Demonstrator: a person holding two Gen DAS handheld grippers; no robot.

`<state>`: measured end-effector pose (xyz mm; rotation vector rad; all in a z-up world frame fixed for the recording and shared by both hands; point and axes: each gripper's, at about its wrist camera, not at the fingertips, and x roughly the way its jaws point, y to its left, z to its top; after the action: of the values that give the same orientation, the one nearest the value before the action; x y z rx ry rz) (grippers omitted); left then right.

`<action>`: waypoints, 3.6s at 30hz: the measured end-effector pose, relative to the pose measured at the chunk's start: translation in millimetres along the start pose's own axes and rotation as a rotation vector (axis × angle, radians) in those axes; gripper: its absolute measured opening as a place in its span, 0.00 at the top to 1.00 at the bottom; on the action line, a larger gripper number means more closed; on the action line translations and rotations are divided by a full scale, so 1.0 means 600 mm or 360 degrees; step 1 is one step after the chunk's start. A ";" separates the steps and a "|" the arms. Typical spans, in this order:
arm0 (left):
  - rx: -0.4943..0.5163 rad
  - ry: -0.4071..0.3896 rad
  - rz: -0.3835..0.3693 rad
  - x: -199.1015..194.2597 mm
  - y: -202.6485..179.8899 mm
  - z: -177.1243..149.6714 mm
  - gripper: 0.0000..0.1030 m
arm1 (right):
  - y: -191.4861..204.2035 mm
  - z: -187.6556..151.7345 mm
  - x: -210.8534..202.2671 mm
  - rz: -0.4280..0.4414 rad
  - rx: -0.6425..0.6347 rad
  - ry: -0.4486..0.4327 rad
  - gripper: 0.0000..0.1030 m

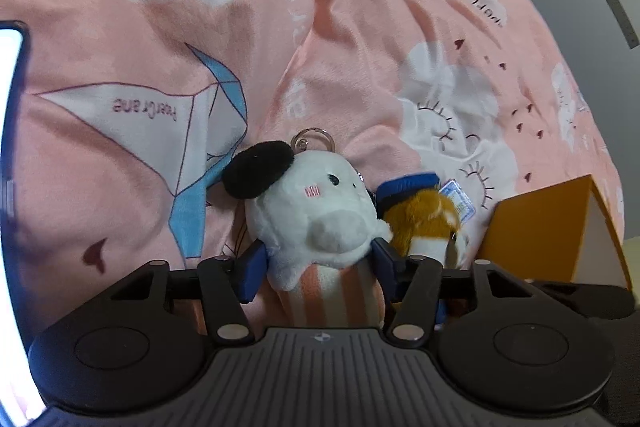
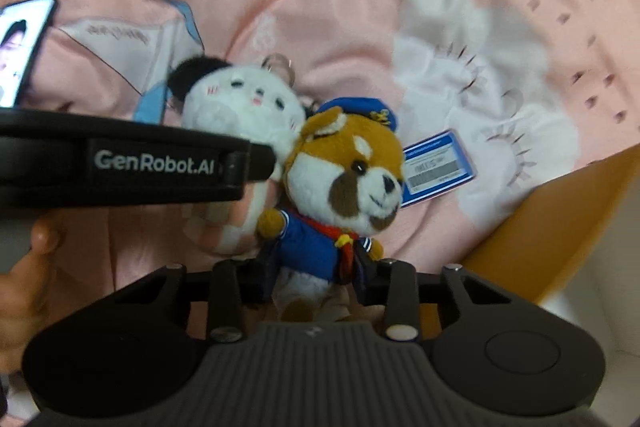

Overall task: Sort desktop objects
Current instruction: 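Lift both plush keychains and carry them over the box with both tools, then lower both plush keychains into the box with both tools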

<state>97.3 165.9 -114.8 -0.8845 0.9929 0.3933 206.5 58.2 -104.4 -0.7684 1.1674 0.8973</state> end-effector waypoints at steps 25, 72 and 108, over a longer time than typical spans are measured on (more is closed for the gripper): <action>0.0192 -0.0350 -0.0514 -0.170 -0.092 -0.021 0.40 | -0.080 -0.174 -0.306 -0.0194 0.0543 -0.0856 0.68; 0.1402 0.0138 -0.0414 0.017 -0.323 -0.154 0.38 | -0.124 -0.305 -0.113 -0.0687 0.0818 -0.0527 0.67; 0.1730 0.0411 -0.0237 0.025 -0.325 -0.205 0.69 | -0.131 -0.344 -0.145 -0.0389 0.0593 -0.0429 0.81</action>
<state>163.5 -50.5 -68.1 -0.0060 1.1631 -0.3977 175.9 -173.4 -63.1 -0.4565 0.9409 0.5382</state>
